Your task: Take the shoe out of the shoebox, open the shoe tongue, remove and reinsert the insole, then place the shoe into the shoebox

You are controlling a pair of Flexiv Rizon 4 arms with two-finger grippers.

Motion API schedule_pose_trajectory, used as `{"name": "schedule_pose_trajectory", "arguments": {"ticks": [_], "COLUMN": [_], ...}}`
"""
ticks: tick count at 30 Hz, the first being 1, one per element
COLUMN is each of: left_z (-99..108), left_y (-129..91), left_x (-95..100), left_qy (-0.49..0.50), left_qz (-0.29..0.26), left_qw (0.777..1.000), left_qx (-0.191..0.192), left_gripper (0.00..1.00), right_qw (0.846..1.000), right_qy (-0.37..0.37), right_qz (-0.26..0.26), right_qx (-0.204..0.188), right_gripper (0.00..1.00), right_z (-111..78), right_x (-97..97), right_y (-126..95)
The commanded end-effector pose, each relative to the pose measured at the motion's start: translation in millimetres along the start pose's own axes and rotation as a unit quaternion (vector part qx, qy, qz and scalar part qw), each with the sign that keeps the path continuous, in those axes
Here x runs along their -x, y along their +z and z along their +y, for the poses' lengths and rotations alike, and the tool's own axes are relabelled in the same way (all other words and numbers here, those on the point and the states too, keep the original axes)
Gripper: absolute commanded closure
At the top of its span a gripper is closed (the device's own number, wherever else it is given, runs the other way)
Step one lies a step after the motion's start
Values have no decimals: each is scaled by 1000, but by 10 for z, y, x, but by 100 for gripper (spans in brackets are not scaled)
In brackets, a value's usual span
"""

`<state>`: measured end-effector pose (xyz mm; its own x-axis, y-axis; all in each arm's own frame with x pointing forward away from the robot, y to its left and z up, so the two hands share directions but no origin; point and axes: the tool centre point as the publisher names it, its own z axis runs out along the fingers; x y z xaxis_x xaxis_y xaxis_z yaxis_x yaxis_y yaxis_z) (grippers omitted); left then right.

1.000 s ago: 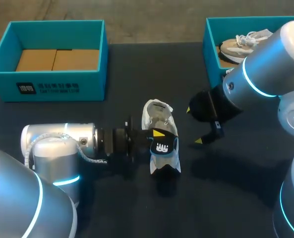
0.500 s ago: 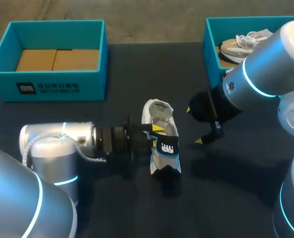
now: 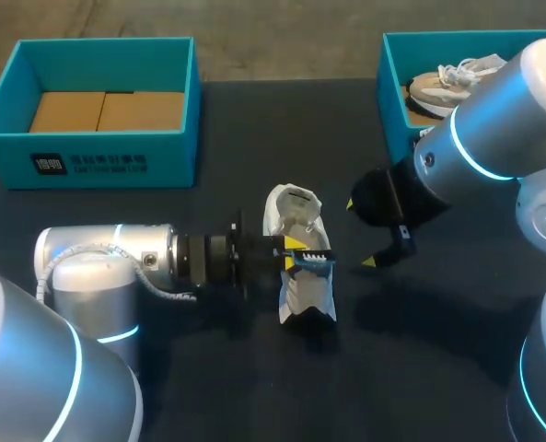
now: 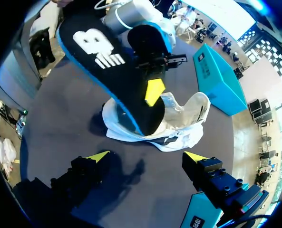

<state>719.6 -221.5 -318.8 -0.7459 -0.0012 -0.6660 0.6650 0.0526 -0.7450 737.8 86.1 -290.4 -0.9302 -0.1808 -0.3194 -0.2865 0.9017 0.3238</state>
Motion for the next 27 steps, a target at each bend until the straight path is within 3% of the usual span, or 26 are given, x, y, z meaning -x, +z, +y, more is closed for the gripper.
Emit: {"name": "schedule_pose_trajectory", "arguments": {"ticks": [1, 14, 24, 26, 27], "left_z": [44, 335, 381, 334, 308], "left_y": [-7, 5, 36, 16, 5], "left_x": [-46, -35, -11, 10, 22], "left_qy": [0, 7, 18, 19, 19], "left_qz": [8, 18, 29, 24, 19], "left_qw": [1000, 1000, 999, 999, 999], "left_qx": [-1, 16, 25, 24, 22], "left_gripper": [100, 100, 100, 52, 51], "right_qw": [1000, 1000, 1000, 1000, 1000], "right_qy": [0, 0, 0, 0, 0], "right_qz": [-1, -1, -1, -1, -1], "right_qx": [0, 0, 0, 0, 0], "right_gripper": [0, 0, 0, 0, 0], "right_z": [-3, -3, -3, -3, -3], "right_x": [-13, -13, -13, -13, -13], "right_y": [-6, -6, -6, -6, -6]}}
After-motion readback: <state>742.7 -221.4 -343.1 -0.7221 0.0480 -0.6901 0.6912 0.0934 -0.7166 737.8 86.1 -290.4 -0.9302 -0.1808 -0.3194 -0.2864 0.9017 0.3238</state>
